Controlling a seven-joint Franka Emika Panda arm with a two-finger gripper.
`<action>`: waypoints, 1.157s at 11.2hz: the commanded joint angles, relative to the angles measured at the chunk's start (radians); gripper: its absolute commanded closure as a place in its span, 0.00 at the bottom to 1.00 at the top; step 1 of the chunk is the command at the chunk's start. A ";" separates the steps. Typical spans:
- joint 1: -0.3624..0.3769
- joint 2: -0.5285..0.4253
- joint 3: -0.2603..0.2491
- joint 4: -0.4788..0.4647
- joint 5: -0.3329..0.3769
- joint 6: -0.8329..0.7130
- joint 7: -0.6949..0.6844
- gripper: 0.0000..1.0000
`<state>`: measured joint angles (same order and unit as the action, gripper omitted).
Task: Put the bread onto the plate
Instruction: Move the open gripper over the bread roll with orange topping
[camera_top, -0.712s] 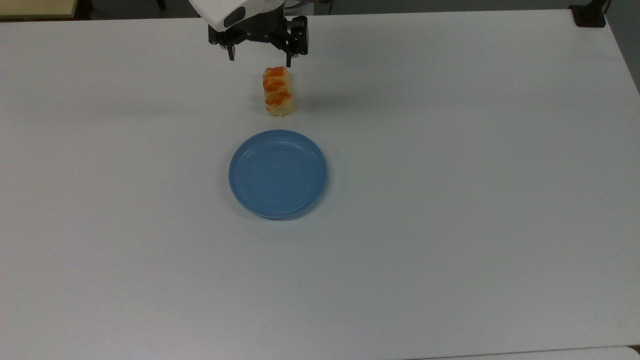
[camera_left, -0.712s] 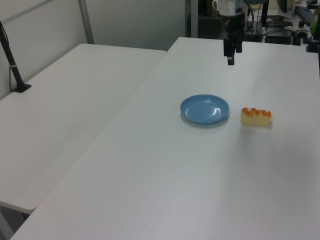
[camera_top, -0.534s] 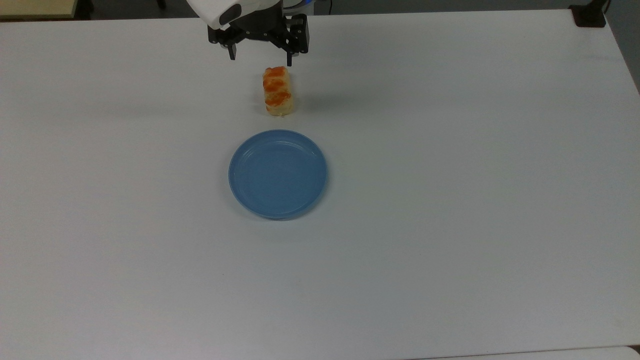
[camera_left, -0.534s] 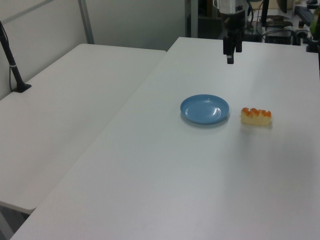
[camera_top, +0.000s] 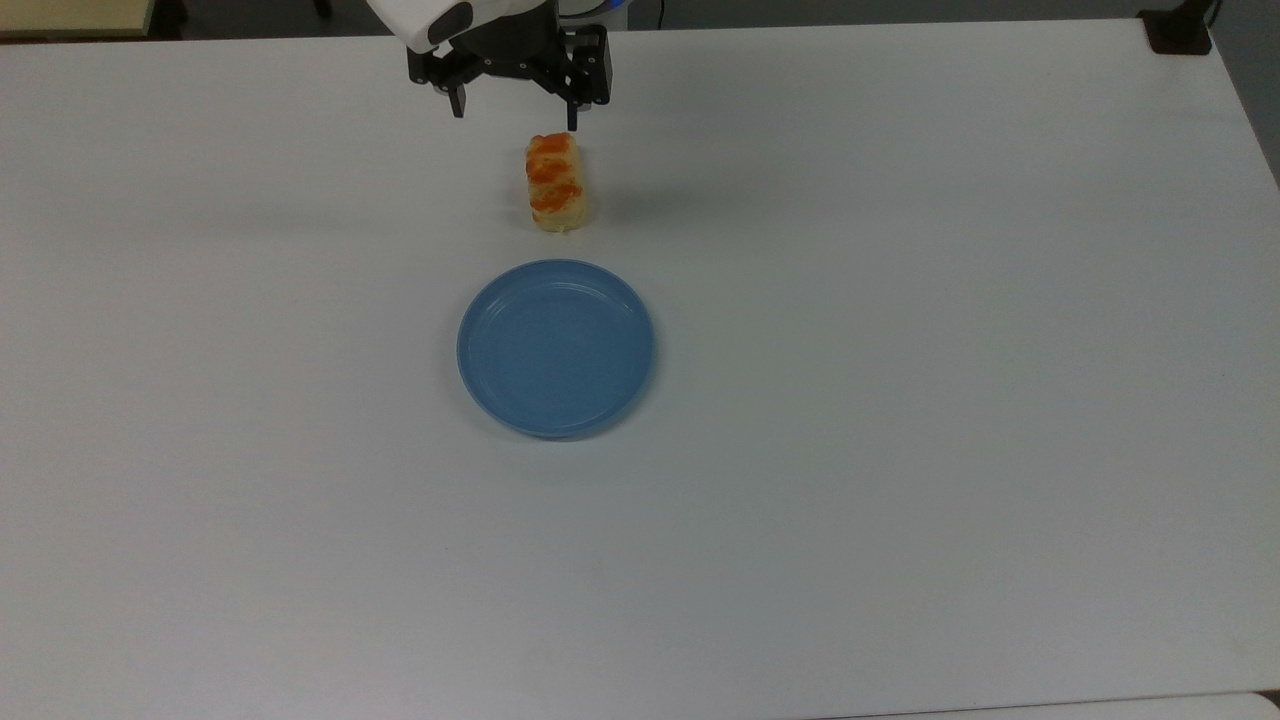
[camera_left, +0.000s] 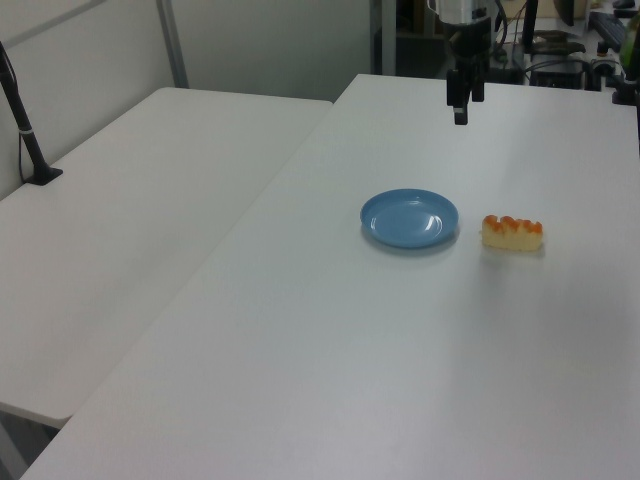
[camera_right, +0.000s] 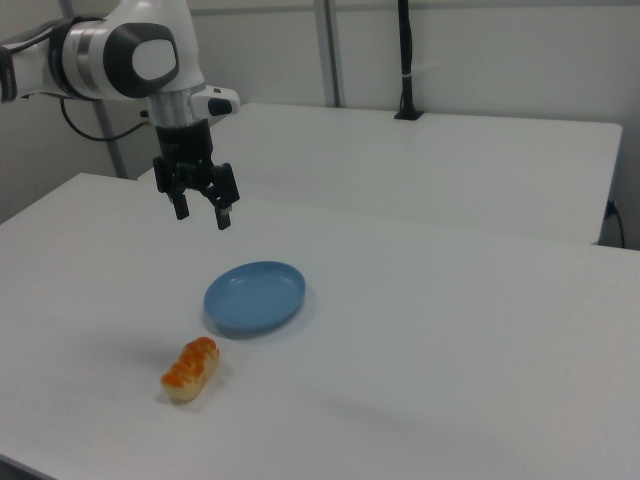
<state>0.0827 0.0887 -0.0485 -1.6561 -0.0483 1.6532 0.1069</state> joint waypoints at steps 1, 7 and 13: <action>0.008 -0.055 -0.011 -0.049 0.022 -0.016 -0.065 0.00; 0.080 -0.218 -0.004 -0.370 0.021 0.009 -0.167 0.00; 0.089 -0.138 -0.002 -0.576 -0.040 0.292 -0.154 0.00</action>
<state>0.1623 -0.0728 -0.0439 -2.1817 -0.0524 1.8648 -0.0324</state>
